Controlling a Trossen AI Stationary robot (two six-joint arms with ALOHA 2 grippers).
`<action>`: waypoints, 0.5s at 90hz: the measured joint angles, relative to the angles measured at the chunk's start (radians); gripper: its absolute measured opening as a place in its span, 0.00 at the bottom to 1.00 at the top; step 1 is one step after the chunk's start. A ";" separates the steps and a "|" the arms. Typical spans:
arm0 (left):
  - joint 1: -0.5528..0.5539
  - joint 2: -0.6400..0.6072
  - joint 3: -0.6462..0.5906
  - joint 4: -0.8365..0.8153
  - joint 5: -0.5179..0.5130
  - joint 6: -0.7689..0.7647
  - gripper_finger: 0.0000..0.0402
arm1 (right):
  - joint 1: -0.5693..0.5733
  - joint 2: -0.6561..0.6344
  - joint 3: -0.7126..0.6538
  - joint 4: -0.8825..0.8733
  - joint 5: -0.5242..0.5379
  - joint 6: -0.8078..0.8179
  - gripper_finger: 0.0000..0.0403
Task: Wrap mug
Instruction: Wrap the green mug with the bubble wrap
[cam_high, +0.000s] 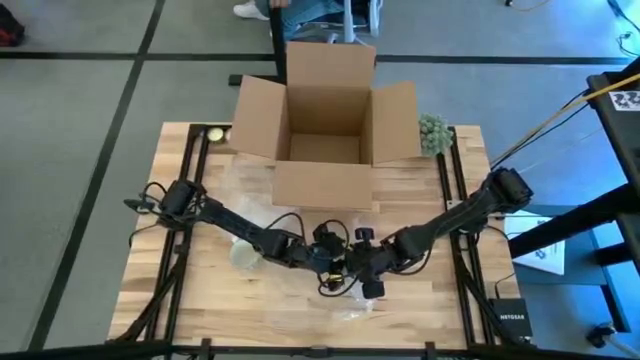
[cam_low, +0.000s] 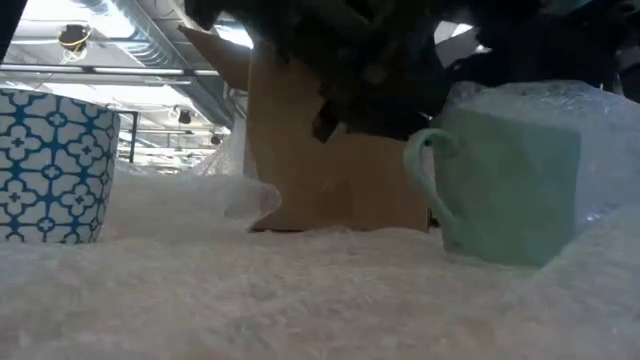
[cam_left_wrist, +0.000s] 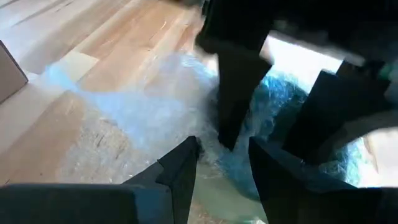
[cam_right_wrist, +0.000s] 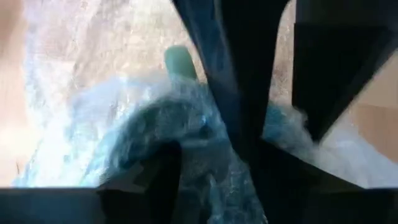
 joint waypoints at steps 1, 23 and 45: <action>0.000 0.000 0.000 0.000 0.000 0.000 0.33 | 0.000 -0.003 0.004 -0.004 0.000 -0.002 0.43; 0.000 0.000 0.000 -0.002 0.002 -0.013 0.33 | 0.000 -0.065 0.076 -0.180 0.010 -0.006 0.43; 0.000 0.001 -0.001 -0.004 0.000 -0.013 0.33 | 0.000 -0.126 0.093 -0.319 -0.006 0.010 0.43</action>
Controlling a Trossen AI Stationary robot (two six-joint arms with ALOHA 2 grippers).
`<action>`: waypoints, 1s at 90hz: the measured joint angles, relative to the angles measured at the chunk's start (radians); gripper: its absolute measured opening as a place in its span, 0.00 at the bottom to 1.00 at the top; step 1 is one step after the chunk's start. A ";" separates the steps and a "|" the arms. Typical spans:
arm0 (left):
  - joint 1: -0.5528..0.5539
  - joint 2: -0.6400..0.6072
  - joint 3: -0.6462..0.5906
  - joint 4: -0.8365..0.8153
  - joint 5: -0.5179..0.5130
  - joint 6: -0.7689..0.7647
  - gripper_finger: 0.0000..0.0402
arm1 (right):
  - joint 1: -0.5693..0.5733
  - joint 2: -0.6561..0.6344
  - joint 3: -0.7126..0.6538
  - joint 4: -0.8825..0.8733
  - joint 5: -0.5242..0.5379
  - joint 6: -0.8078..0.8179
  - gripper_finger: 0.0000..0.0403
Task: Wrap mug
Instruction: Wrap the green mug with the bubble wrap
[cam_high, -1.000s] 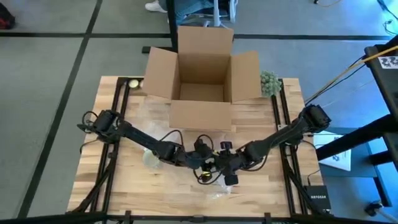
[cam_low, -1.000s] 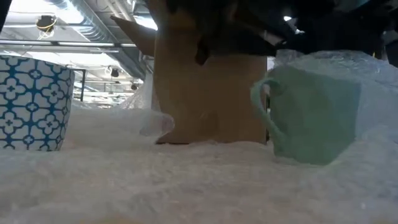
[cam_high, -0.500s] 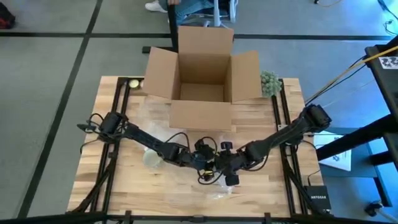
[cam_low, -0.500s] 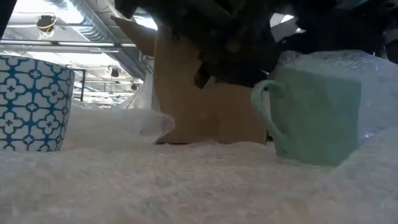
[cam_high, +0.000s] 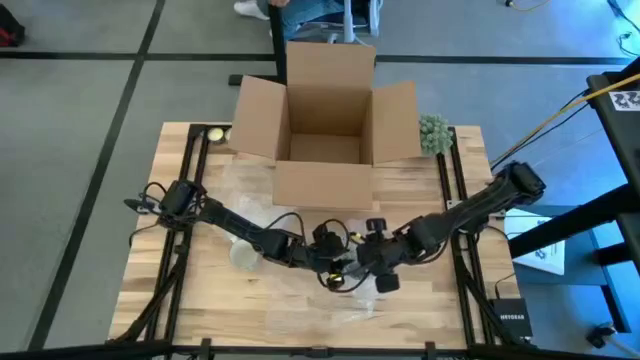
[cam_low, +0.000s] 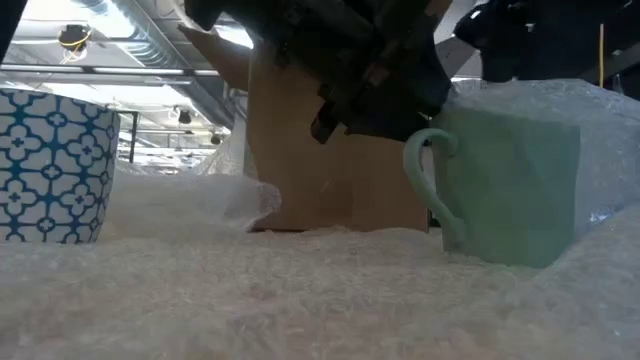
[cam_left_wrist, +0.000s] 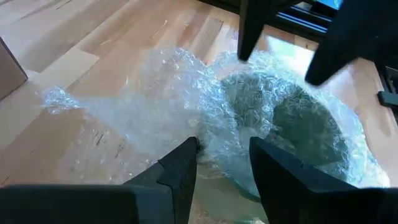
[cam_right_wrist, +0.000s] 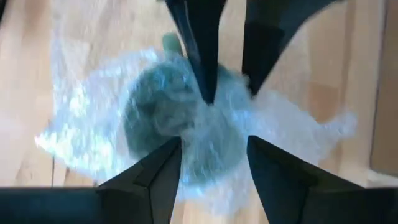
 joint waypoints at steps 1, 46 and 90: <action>0.000 0.000 0.000 0.000 0.000 0.000 0.33 | 0.000 -0.003 0.000 -0.005 0.000 0.003 0.43; 0.000 0.001 -0.001 -0.002 0.000 0.000 0.33 | 0.090 -0.095 -0.238 0.188 0.108 0.098 0.43; 0.000 0.003 -0.003 -0.004 0.002 -0.002 0.33 | 0.090 -0.102 -0.267 0.304 0.096 0.089 0.43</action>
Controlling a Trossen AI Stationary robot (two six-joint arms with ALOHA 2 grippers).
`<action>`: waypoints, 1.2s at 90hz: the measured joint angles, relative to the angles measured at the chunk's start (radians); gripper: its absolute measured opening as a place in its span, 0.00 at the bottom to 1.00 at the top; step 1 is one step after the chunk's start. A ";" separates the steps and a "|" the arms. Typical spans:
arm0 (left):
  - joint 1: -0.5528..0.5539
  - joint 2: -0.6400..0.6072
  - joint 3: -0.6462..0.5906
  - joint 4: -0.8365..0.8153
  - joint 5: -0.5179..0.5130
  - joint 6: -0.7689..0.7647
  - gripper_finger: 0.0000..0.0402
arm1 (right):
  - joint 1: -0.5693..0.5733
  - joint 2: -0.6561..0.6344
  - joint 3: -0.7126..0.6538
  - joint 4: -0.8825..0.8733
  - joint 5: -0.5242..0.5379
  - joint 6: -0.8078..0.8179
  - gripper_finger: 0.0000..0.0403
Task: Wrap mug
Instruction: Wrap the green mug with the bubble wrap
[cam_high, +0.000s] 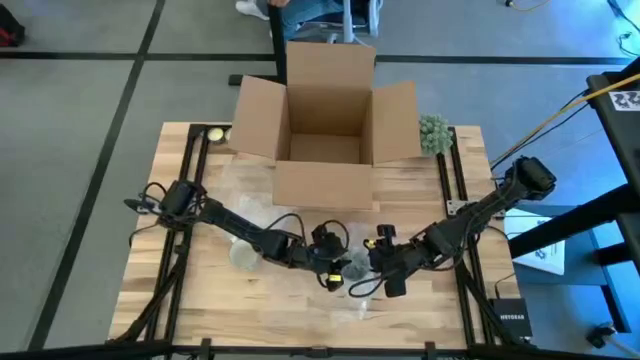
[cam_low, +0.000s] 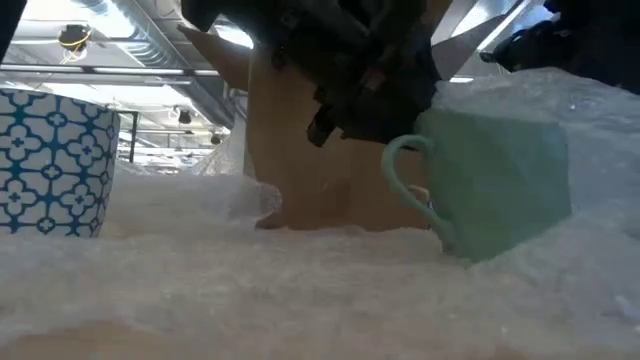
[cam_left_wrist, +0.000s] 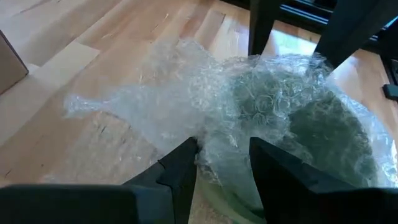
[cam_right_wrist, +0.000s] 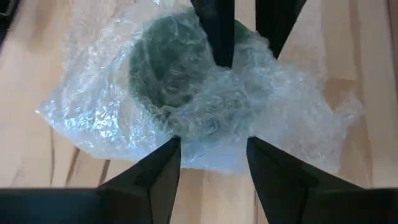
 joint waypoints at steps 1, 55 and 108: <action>0.000 0.000 0.000 0.000 0.000 0.000 0.33 | 0.000 0.000 0.003 -0.006 0.000 0.000 0.43; 0.000 -0.005 0.001 0.003 0.001 0.001 0.33 | -0.057 0.122 0.049 0.038 0.069 0.000 0.43; -0.001 -0.042 0.033 -0.002 0.002 0.023 0.33 | -0.059 0.155 0.045 0.054 0.053 -0.033 0.43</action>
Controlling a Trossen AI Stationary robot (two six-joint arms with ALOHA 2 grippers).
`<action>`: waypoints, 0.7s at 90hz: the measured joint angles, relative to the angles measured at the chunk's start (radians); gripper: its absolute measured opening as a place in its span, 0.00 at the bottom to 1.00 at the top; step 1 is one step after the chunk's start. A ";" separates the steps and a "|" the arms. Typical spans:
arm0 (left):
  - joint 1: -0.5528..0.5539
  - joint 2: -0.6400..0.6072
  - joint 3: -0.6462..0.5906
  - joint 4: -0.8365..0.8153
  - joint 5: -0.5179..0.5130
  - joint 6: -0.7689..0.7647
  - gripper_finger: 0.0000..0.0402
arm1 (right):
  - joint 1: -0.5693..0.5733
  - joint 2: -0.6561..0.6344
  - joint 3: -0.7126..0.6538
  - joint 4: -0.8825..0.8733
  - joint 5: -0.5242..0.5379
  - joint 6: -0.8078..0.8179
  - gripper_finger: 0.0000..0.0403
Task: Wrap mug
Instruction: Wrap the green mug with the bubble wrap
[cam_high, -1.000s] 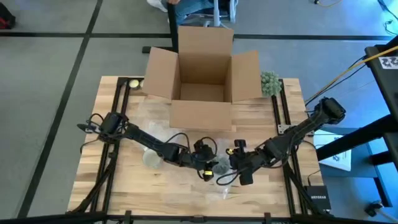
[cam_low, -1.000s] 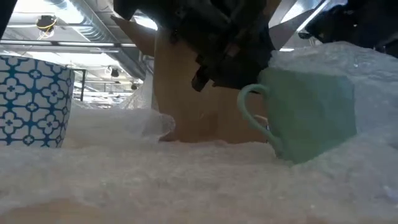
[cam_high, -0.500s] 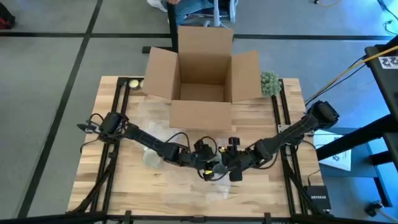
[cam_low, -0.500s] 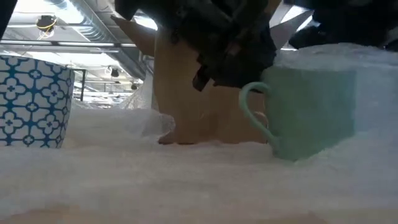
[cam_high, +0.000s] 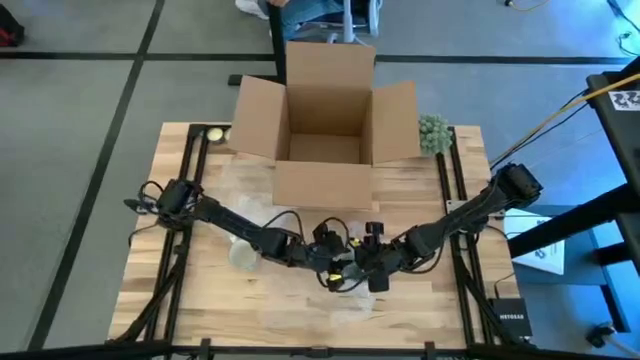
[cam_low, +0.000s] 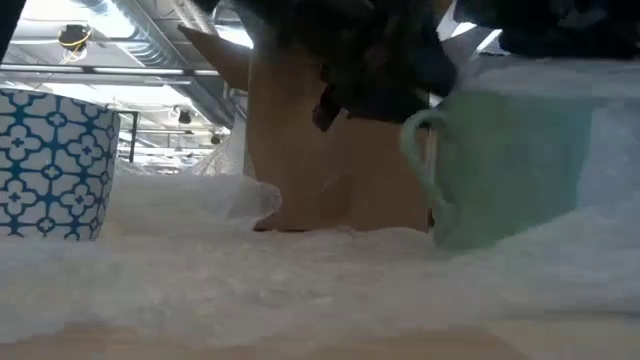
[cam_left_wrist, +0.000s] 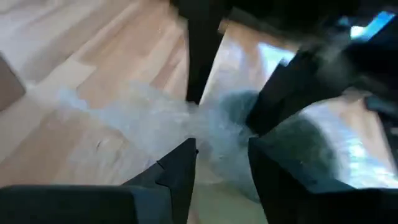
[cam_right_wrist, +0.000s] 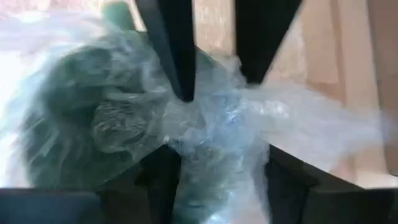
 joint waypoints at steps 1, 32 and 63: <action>0.000 0.000 0.000 -0.001 0.000 0.000 0.33 | 0.000 0.000 0.000 0.001 0.000 0.000 0.43; 0.000 -0.033 -0.002 -0.067 -0.001 -0.013 0.33 | 0.000 0.000 0.000 0.017 0.006 0.000 0.43; 0.001 -0.046 -0.002 -0.085 -0.006 -0.013 0.33 | 0.000 -0.001 0.000 0.020 0.007 -0.021 0.43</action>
